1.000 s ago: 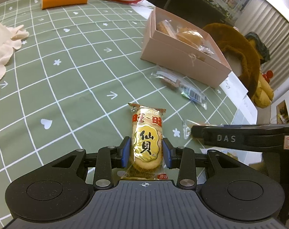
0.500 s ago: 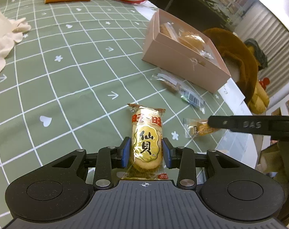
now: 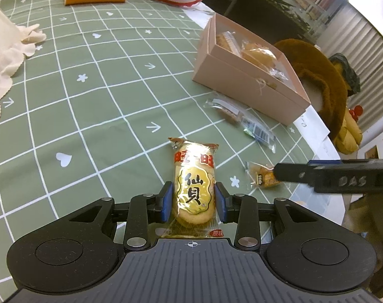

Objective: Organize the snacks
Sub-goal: 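Position the open right gripper around the small orange candy packet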

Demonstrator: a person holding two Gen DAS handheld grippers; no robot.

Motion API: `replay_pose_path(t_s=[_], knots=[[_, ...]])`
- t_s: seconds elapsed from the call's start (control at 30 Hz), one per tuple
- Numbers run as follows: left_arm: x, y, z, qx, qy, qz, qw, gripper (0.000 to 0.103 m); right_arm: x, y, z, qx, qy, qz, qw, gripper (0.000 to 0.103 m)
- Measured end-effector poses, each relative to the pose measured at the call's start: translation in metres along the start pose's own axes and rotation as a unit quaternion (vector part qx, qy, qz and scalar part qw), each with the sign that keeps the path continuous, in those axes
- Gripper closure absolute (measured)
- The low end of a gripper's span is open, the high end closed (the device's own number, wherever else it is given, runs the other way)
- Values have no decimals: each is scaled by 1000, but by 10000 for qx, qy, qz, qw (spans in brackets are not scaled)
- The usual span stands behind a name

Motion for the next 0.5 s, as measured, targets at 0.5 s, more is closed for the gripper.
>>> replay_pose_path(t_s=[0.5], knots=[[-2, 1, 1, 33, -4, 80, 10000, 63, -32, -37, 14, -185, 154, 305, 9992, 21]])
Point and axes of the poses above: each gripper's, at about its wrist camera, not at the fingertips, and y roughly against the way its jaws point, x to its right, z to its underside, the point moved 3 cm from there along -y, roughly the way its jaws point, and after that the axes turned 13 degrees about x, right-handed, at the moved point
